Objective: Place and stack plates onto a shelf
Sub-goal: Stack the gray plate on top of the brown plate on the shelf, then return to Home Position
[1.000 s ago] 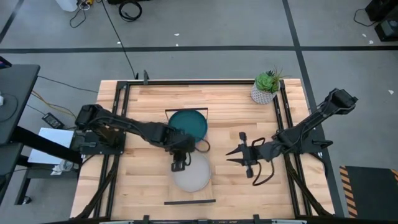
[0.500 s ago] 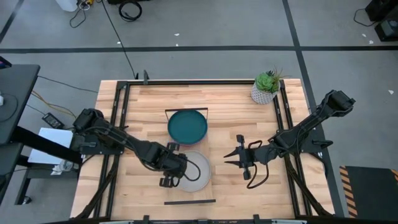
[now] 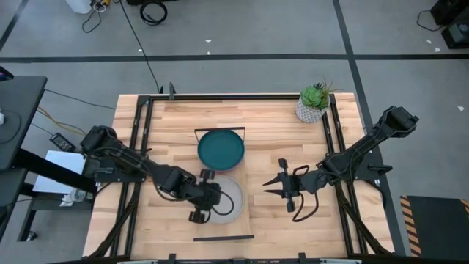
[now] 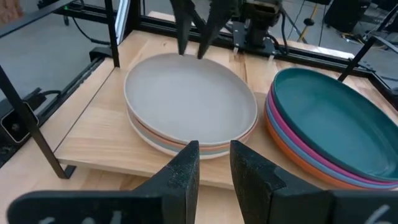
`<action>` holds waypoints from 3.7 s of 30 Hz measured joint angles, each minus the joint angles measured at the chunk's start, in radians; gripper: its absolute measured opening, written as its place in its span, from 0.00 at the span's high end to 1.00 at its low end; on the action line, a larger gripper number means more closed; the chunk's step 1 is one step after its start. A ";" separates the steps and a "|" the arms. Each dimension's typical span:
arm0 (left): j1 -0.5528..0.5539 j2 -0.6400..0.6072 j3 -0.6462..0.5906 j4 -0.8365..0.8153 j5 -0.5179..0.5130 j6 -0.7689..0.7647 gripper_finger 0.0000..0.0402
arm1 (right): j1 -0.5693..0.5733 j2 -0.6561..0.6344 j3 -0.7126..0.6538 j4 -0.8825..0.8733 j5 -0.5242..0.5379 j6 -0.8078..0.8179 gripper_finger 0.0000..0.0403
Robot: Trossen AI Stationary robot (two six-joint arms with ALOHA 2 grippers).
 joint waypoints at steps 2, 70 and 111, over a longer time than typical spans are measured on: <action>-0.014 -0.008 -0.019 -0.018 -0.026 -0.005 0.70 | 0.002 0.000 0.000 -0.005 0.000 0.008 0.76; -0.042 -0.178 -0.378 0.666 0.117 0.128 0.85 | -0.019 -0.060 0.000 -0.050 0.000 0.025 0.80; -0.027 -1.066 -1.236 1.056 -0.281 0.165 0.93 | -0.217 -1.208 -0.412 -0.405 0.048 -0.046 0.89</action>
